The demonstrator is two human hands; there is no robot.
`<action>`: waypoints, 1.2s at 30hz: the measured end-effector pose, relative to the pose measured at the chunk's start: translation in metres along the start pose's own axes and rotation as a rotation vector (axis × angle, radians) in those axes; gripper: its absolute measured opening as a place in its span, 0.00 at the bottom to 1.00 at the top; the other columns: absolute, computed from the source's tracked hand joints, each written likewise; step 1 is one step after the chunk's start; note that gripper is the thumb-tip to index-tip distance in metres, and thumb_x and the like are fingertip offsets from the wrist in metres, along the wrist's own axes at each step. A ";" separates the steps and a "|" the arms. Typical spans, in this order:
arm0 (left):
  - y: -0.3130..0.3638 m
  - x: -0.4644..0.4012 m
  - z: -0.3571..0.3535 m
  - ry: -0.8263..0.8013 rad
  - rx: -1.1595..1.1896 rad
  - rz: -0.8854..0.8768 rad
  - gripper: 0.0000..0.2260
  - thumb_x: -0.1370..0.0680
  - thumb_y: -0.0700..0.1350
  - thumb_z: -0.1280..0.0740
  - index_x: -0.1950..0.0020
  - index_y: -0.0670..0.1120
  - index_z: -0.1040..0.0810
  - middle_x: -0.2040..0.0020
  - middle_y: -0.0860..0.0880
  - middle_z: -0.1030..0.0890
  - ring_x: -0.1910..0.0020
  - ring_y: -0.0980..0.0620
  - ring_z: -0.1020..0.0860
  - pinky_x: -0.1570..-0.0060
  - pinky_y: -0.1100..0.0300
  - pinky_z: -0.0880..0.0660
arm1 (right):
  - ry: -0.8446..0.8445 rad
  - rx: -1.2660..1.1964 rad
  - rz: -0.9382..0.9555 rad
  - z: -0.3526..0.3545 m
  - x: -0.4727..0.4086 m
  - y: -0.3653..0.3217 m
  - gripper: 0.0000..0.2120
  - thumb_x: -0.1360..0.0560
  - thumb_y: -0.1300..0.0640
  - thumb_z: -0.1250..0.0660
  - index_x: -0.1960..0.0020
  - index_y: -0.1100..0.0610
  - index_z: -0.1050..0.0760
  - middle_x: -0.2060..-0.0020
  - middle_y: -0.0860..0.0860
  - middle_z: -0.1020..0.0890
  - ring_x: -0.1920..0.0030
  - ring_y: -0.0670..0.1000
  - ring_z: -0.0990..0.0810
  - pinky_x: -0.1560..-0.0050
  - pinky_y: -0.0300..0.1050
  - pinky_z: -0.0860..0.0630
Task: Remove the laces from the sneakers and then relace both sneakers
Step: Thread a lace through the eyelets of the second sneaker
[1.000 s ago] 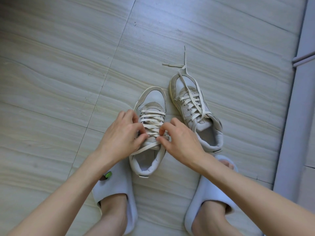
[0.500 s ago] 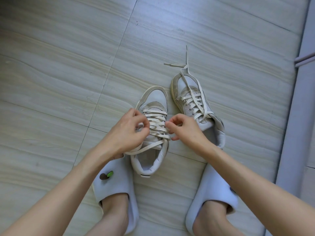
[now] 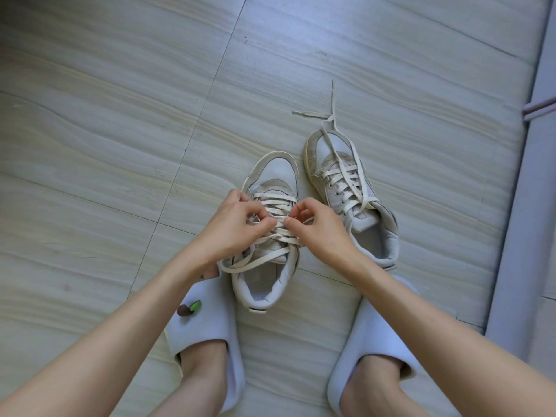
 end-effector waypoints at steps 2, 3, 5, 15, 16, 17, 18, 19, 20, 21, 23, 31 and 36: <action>-0.001 0.000 0.000 0.001 0.020 0.000 0.08 0.26 0.51 0.31 0.65 0.56 0.24 0.51 0.52 0.33 0.57 0.63 0.32 0.51 0.65 0.36 | -0.017 0.108 0.061 -0.003 -0.002 -0.002 0.03 0.26 0.54 0.32 0.56 0.51 0.26 0.59 0.48 0.26 0.59 0.47 0.26 0.52 0.43 0.28; -0.001 0.000 0.000 -0.001 0.028 0.002 0.08 0.26 0.51 0.31 0.65 0.56 0.24 0.51 0.52 0.32 0.57 0.63 0.31 0.52 0.66 0.35 | -0.027 0.153 0.079 -0.003 -0.003 -0.003 0.02 0.25 0.54 0.33 0.56 0.50 0.26 0.59 0.47 0.28 0.59 0.46 0.28 0.52 0.41 0.30; -0.001 0.001 0.001 -0.010 0.059 0.015 0.08 0.26 0.50 0.31 0.65 0.55 0.23 0.51 0.52 0.32 0.57 0.62 0.31 0.54 0.72 0.35 | -0.041 0.156 0.066 -0.002 -0.004 -0.001 0.03 0.25 0.54 0.34 0.57 0.50 0.26 0.59 0.47 0.27 0.59 0.46 0.27 0.52 0.42 0.30; -0.004 0.003 0.008 -0.041 0.192 0.070 0.08 0.26 0.48 0.31 0.64 0.50 0.22 0.53 0.52 0.30 0.58 0.58 0.30 0.59 0.75 0.33 | -0.123 -0.268 -0.231 0.005 -0.003 0.011 0.07 0.23 0.60 0.37 0.59 0.57 0.27 0.60 0.52 0.22 0.54 0.51 0.21 0.50 0.47 0.21; -0.005 0.004 0.009 -0.039 0.194 0.073 0.07 0.25 0.49 0.31 0.63 0.50 0.22 0.53 0.52 0.30 0.57 0.58 0.29 0.59 0.75 0.33 | -0.093 -0.237 -0.195 0.006 -0.002 0.010 0.07 0.22 0.58 0.37 0.59 0.57 0.26 0.62 0.51 0.23 0.55 0.51 0.21 0.49 0.48 0.21; -0.005 0.004 0.010 -0.032 0.195 0.077 0.07 0.25 0.49 0.32 0.63 0.50 0.22 0.53 0.52 0.29 0.56 0.57 0.28 0.60 0.77 0.34 | -0.065 -0.189 -0.146 0.007 -0.001 0.008 0.08 0.23 0.55 0.37 0.59 0.57 0.26 0.63 0.50 0.23 0.56 0.51 0.22 0.49 0.50 0.21; -0.006 0.005 0.011 -0.023 0.199 0.080 0.08 0.25 0.49 0.32 0.63 0.50 0.22 0.53 0.52 0.28 0.55 0.57 0.27 0.61 0.79 0.34 | -0.050 -0.134 -0.092 0.008 0.001 0.005 0.09 0.23 0.53 0.37 0.59 0.56 0.26 0.63 0.50 0.23 0.57 0.50 0.22 0.49 0.51 0.22; -0.007 0.005 0.011 -0.013 0.206 0.084 0.08 0.24 0.49 0.33 0.63 0.49 0.22 0.52 0.51 0.27 0.54 0.56 0.26 0.62 0.79 0.34 | -0.047 -0.076 -0.037 0.008 0.002 0.002 0.10 0.23 0.51 0.36 0.60 0.55 0.26 0.62 0.50 0.23 0.58 0.49 0.23 0.50 0.49 0.23; -0.007 0.006 0.011 0.000 0.219 0.087 0.08 0.24 0.48 0.33 0.62 0.48 0.22 0.52 0.51 0.25 0.54 0.54 0.25 0.61 0.77 0.33 | -0.050 -0.011 0.013 0.008 0.003 -0.001 0.10 0.24 0.50 0.35 0.61 0.54 0.27 0.61 0.50 0.23 0.59 0.47 0.24 0.52 0.43 0.24; -0.008 0.007 0.012 0.019 0.237 0.088 0.07 0.24 0.48 0.34 0.60 0.48 0.23 0.53 0.50 0.23 0.53 0.53 0.24 0.59 0.73 0.31 | -0.054 0.060 0.059 0.007 0.005 -0.003 0.09 0.25 0.50 0.33 0.62 0.52 0.27 0.59 0.49 0.24 0.60 0.44 0.26 0.55 0.36 0.28; -0.008 0.011 0.014 0.092 0.266 0.068 0.05 0.24 0.47 0.34 0.58 0.48 0.24 0.53 0.50 0.22 0.52 0.53 0.23 0.55 0.64 0.29 | -0.057 0.184 0.134 0.006 0.009 -0.006 0.09 0.27 0.50 0.31 0.61 0.51 0.29 0.59 0.47 0.27 0.61 0.42 0.28 0.59 0.31 0.33; 0.000 0.026 0.006 0.061 -0.309 -0.175 0.18 0.32 0.65 0.34 0.59 0.52 0.19 0.47 0.55 0.32 0.47 0.58 0.37 0.50 0.58 0.32 | -0.010 0.509 0.307 0.006 0.025 0.004 0.10 0.26 0.49 0.33 0.52 0.55 0.26 0.54 0.46 0.32 0.50 0.49 0.29 0.54 0.42 0.34; -0.009 0.027 0.020 0.050 -0.230 -0.313 0.07 0.28 0.48 0.28 0.58 0.45 0.17 0.50 0.52 0.28 0.53 0.55 0.31 0.50 0.64 0.34 | -0.110 0.358 0.126 0.014 0.020 0.003 0.08 0.25 0.52 0.33 0.61 0.54 0.27 0.55 0.48 0.28 0.55 0.47 0.28 0.59 0.37 0.38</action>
Point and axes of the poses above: each hand's wrist, its own x-axis away from the middle knuckle, its own z-axis out of the back of the hand, y = z × x, the point moved 1 cm from there along -x, towards the middle knuckle
